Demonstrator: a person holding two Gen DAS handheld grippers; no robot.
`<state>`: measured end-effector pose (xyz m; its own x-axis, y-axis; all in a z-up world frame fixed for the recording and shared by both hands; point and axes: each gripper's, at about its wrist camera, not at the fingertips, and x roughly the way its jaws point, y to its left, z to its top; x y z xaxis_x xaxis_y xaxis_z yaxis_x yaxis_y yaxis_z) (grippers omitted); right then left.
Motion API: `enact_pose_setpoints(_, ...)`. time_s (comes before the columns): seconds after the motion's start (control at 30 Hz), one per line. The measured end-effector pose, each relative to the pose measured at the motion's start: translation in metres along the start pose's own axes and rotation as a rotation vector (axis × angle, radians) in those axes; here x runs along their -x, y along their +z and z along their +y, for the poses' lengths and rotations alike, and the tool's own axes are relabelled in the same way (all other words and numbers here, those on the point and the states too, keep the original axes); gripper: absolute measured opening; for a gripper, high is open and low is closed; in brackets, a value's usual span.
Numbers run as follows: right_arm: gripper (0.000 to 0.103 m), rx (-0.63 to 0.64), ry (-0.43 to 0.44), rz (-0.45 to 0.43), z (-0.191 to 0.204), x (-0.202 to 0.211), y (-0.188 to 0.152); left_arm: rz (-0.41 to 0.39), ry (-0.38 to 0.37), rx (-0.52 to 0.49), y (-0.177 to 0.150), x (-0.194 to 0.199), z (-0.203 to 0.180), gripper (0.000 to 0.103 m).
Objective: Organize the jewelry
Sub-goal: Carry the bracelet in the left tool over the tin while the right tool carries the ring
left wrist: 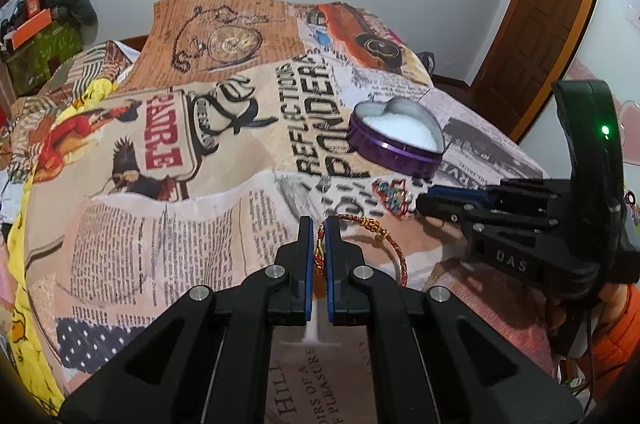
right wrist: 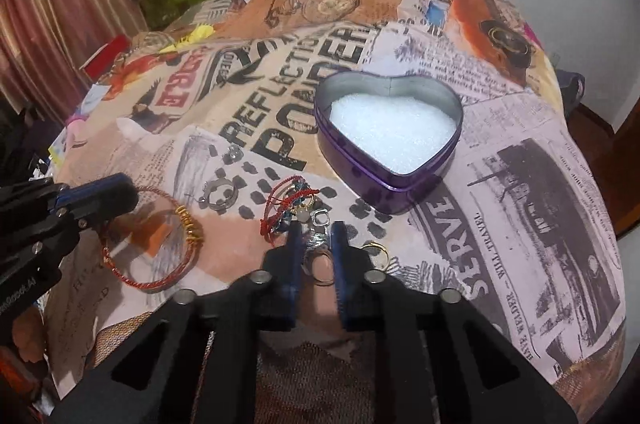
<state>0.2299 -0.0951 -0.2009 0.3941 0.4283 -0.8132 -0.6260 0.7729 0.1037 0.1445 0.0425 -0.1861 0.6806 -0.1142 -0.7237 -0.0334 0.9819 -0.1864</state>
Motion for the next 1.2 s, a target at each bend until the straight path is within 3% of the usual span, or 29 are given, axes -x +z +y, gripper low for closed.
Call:
enact_pose_setpoints(0.67,0.011,-0.089,-0.042,-0.207,-0.023,0.062,0.019,-0.111,-0.006,-0.079,0.055,0.0,-0.034,0.004)
enact_pose_setpoints(0.97,0.011,-0.118,-0.036,-0.25,-0.035,0.063,0.029,-0.144,0.005,-0.113,0.08,-0.016,-0.042,0.003)
enact_pose_setpoints(1.2,0.011,-0.141,-0.034,-0.26,-0.045,0.054,0.039,-0.127,0.004,-0.114,0.095,-0.041,-0.043,0.003)
